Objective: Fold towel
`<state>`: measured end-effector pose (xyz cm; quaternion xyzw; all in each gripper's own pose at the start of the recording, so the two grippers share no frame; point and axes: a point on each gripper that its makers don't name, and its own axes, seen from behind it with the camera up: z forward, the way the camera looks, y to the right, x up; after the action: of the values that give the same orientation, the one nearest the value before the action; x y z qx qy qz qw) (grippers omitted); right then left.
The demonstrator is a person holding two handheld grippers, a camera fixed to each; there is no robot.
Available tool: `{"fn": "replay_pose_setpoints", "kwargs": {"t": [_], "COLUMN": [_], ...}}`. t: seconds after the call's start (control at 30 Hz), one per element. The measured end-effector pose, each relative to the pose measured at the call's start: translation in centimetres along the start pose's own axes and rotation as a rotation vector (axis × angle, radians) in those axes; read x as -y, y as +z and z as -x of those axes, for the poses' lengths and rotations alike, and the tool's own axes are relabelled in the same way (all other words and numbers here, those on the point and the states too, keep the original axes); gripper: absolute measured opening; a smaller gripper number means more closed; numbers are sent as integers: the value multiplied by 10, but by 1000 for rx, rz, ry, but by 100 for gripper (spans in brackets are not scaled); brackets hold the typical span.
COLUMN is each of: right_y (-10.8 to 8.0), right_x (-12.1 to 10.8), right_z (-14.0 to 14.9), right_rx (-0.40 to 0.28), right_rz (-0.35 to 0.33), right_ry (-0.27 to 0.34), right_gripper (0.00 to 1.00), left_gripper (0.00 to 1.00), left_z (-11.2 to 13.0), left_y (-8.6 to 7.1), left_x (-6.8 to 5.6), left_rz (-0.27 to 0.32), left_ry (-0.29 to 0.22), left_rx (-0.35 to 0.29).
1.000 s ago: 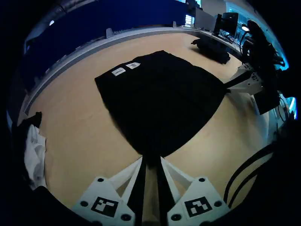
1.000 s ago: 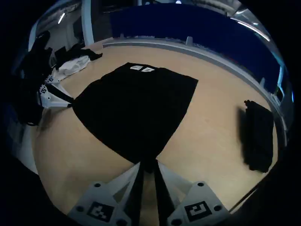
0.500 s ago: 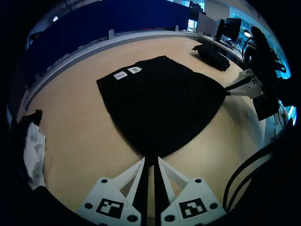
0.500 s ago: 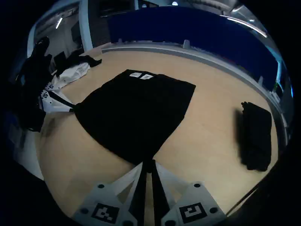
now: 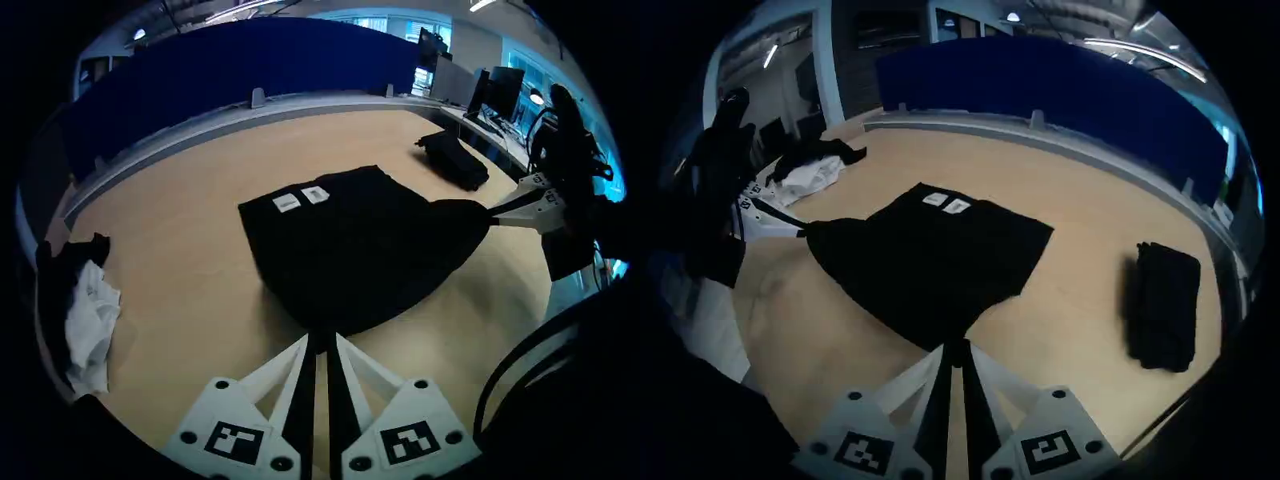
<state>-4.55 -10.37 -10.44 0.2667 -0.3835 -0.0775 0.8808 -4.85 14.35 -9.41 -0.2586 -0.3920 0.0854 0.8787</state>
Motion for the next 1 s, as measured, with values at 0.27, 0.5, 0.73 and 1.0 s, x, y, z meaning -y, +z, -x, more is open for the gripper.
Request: {"fn": "replay_pose_setpoints", "kwargs": {"t": [0.27, 0.5, 0.73, 1.0], "right_y": [-30, -43, -41, -34], "right_x": [9, 13, 14, 10], "right_z": [-15, -17, -15, -29], "right_rx": [19, 39, 56, 50], "right_rz": [-14, -29, -39, -36], "right_ry": [-24, -10, 2, 1], "right_gripper": [8, 8, 8, 8], "left_gripper": [9, 9, 9, 9], "left_z": [-22, -29, -29, -41], "left_y": [-31, -46, -46, -44], "left_x": [-4, -10, -11, -2], "left_rz": [-11, -1, 0, -14], "left_ry": [-35, -65, -77, -90], "left_rx": [-40, -52, -51, -61]}}
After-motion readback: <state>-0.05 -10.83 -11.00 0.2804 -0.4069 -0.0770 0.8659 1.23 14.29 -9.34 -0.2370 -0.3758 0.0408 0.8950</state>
